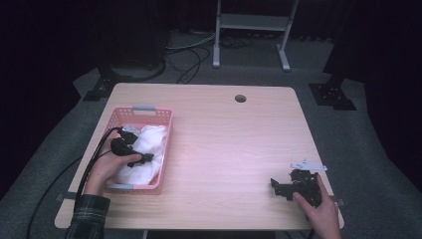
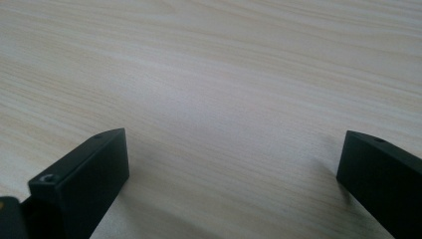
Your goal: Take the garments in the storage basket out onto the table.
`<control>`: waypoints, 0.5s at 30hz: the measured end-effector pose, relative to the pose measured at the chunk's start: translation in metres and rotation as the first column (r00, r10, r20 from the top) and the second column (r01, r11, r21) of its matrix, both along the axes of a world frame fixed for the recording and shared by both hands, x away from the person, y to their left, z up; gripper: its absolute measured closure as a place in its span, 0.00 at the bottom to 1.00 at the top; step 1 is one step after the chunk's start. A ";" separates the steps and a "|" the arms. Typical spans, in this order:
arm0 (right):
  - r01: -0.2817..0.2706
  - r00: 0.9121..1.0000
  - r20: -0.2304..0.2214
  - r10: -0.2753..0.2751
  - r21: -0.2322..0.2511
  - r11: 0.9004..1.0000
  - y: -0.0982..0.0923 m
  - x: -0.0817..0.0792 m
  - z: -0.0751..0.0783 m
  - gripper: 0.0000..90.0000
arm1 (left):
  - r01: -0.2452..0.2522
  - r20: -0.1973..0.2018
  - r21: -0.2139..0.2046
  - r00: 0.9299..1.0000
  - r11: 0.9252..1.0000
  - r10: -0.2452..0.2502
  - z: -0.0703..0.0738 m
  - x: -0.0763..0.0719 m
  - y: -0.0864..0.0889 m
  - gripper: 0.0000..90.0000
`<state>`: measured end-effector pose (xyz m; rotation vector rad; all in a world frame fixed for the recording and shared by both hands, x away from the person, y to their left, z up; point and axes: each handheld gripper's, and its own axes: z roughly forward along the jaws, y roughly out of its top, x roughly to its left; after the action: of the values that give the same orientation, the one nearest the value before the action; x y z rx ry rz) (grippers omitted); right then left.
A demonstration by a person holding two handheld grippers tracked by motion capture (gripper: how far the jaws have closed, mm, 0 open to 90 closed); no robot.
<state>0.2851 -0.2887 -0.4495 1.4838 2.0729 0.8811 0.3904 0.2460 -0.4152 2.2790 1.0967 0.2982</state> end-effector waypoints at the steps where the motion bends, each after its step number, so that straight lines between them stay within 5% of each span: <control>1: 0.000 1.000 0.000 0.000 0.000 1.000 0.000 0.000 0.000 0.00 | 0.000 0.000 0.000 1.000 1.000 0.000 0.000 0.000 0.000 0.31; 7: 0.000 1.000 0.000 0.000 0.000 1.000 0.000 0.000 0.000 0.00 | 0.010 -0.005 -0.013 1.000 1.000 -0.010 0.004 -0.003 0.000 0.57; 15: 0.000 1.000 0.000 0.000 0.000 1.000 0.000 0.000 0.000 0.00 | -0.023 -0.033 -0.033 0.999 0.999 0.022 0.008 -0.002 0.001 0.59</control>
<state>0.2851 -0.2887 -0.4495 1.4838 2.0731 0.8811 0.3886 0.2472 -0.4074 2.2504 1.1361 0.2509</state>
